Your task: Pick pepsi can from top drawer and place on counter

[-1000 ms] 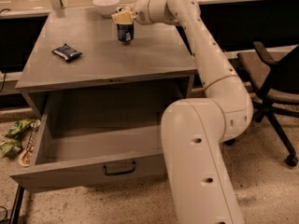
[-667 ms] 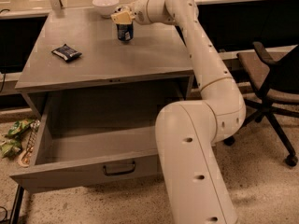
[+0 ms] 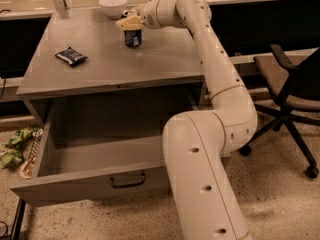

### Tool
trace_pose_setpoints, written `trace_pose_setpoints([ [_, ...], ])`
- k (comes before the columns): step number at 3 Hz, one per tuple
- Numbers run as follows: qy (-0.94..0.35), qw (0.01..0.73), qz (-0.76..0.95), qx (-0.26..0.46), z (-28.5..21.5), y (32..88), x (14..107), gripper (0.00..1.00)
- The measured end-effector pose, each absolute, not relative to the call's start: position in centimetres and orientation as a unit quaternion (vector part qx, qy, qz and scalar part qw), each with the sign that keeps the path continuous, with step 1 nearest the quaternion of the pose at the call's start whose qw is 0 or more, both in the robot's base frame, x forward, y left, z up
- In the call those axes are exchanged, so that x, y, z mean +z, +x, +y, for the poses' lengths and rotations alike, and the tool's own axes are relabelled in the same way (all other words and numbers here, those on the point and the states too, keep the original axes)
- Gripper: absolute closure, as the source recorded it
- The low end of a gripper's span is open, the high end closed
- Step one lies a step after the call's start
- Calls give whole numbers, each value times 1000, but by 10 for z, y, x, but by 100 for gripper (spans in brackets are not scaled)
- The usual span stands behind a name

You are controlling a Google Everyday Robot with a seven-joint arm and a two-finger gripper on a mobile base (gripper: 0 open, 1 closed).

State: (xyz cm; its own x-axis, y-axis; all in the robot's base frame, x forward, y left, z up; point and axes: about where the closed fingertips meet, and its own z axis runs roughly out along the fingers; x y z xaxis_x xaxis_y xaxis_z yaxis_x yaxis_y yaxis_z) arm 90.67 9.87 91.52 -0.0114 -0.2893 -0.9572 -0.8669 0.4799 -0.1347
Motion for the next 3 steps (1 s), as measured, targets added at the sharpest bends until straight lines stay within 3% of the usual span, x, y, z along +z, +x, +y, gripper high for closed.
trace_pose_setpoints([
  [1, -436, 556, 656, 264, 96, 906, 921, 0],
  [3, -388, 635, 633, 212, -24, 884, 1039, 0],
])
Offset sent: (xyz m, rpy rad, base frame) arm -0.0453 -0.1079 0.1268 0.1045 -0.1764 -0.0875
